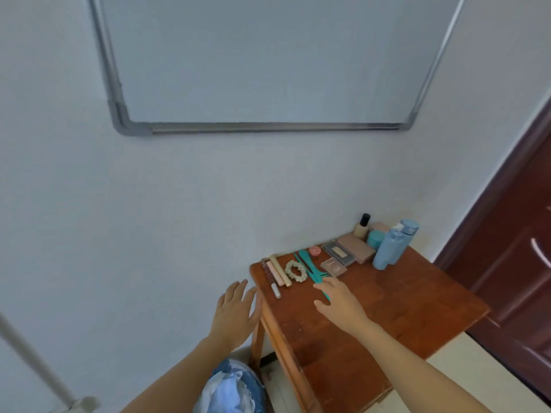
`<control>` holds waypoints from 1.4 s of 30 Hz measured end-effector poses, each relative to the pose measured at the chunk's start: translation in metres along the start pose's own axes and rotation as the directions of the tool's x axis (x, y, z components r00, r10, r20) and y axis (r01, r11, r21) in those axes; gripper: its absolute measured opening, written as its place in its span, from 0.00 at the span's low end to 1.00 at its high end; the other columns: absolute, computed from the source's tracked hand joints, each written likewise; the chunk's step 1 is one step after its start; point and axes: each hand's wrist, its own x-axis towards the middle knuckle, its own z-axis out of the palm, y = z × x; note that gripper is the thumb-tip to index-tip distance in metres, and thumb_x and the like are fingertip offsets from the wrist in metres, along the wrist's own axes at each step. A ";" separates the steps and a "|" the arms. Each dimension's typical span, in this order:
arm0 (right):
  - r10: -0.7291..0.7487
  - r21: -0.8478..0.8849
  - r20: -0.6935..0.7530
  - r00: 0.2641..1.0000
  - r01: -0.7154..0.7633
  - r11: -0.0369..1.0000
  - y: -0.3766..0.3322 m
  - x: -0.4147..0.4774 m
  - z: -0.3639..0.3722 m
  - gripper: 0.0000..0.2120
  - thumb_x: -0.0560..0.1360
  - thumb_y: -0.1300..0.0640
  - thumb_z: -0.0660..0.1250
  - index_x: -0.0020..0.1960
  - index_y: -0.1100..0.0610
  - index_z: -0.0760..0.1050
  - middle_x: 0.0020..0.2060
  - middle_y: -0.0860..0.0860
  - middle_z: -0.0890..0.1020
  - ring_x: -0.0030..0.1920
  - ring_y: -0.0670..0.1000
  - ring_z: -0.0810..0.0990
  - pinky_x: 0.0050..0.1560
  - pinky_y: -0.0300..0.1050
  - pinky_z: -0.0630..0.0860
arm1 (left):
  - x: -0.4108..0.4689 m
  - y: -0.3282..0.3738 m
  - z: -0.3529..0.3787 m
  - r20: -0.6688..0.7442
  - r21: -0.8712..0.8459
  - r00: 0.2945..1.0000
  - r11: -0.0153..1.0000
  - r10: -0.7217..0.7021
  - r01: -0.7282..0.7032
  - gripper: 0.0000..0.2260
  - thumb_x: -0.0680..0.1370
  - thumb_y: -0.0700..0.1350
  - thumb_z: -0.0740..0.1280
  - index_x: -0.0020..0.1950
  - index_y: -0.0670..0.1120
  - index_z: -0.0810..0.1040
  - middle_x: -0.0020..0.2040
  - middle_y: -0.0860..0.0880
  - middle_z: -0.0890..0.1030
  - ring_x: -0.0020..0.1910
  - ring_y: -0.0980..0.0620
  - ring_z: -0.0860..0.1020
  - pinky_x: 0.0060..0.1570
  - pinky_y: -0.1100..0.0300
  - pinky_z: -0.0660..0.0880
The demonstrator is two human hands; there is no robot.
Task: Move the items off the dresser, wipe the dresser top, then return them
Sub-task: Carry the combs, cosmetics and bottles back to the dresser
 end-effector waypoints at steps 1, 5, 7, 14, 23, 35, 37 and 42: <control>0.012 -0.013 -0.009 1.000 -0.012 1.000 0.007 -0.003 -0.004 0.21 0.77 0.51 0.61 0.69 0.51 0.65 0.71 0.50 0.63 0.70 0.48 0.61 0.69 0.43 0.62 | -0.001 0.011 -0.003 -0.004 -0.030 1.000 0.999 0.023 -0.023 0.30 0.76 0.60 0.42 0.60 0.47 0.77 0.62 0.43 0.77 0.61 0.43 0.76 0.54 0.48 0.75; 0.030 -0.043 -0.027 0.999 -0.031 0.999 0.032 -0.014 -0.018 0.22 0.77 0.52 0.61 0.70 0.52 0.64 0.70 0.49 0.64 0.68 0.47 0.63 0.67 0.40 0.65 | 0.005 0.039 0.013 -0.066 -0.047 0.990 0.991 0.123 -0.126 0.41 0.65 0.63 0.33 0.73 0.50 0.58 0.75 0.49 0.56 0.75 0.49 0.52 0.72 0.53 0.53; 0.033 -0.045 -0.033 0.999 -0.035 0.998 0.043 -0.017 -0.024 0.21 0.77 0.52 0.60 0.70 0.51 0.64 0.70 0.48 0.63 0.68 0.47 0.63 0.65 0.39 0.66 | 0.008 0.051 0.019 -0.083 -0.032 0.988 0.991 0.129 -0.132 0.42 0.64 0.63 0.33 0.74 0.49 0.58 0.76 0.49 0.55 0.75 0.50 0.50 0.72 0.53 0.52; -0.006 -0.007 -0.035 0.999 0.006 1.000 0.080 -0.014 -0.034 0.20 0.77 0.53 0.60 0.69 0.51 0.66 0.69 0.47 0.65 0.68 0.46 0.63 0.66 0.38 0.64 | 0.016 0.085 0.034 -0.057 0.009 0.998 1.000 0.021 -0.021 0.44 0.62 0.64 0.30 0.74 0.51 0.55 0.76 0.52 0.52 0.75 0.52 0.49 0.72 0.55 0.52; -0.171 0.010 0.135 0.976 0.171 0.985 0.121 -0.001 -0.023 0.19 0.77 0.51 0.60 0.68 0.50 0.66 0.66 0.48 0.69 0.66 0.46 0.66 0.64 0.39 0.68 | 0.007 0.106 0.073 -0.074 -0.079 0.955 0.956 -0.287 0.281 0.22 0.80 0.52 0.53 0.74 0.49 0.56 0.75 0.49 0.56 0.74 0.50 0.54 0.71 0.54 0.55; -0.182 0.147 0.232 0.956 0.150 0.978 0.073 0.079 0.026 0.18 0.77 0.53 0.61 0.66 0.54 0.70 0.65 0.50 0.72 0.65 0.49 0.69 0.65 0.41 0.65 | 0.047 0.076 0.081 -0.152 -0.287 0.890 0.881 -0.430 0.377 0.17 0.81 0.49 0.54 0.68 0.48 0.67 0.68 0.50 0.70 0.66 0.53 0.68 0.64 0.61 0.64; -0.151 0.164 0.231 0.961 0.115 0.980 0.063 0.095 0.033 0.18 0.77 0.53 0.61 0.66 0.54 0.69 0.65 0.50 0.72 0.65 0.48 0.70 0.65 0.40 0.66 | 0.067 0.066 0.082 -0.156 -0.322 0.891 0.875 -0.426 0.361 0.14 0.80 0.47 0.55 0.64 0.47 0.72 0.64 0.51 0.73 0.61 0.53 0.71 0.60 0.63 0.67; -0.119 0.158 0.201 0.972 0.088 0.984 0.045 0.131 0.050 0.18 0.77 0.54 0.61 0.67 0.54 0.68 0.64 0.48 0.72 0.64 0.47 0.70 0.64 0.39 0.67 | 0.118 0.053 0.086 -0.277 -0.268 0.876 0.907 -0.396 0.325 0.12 0.76 0.45 0.60 0.56 0.46 0.78 0.54 0.51 0.79 0.50 0.50 0.78 0.42 0.58 0.76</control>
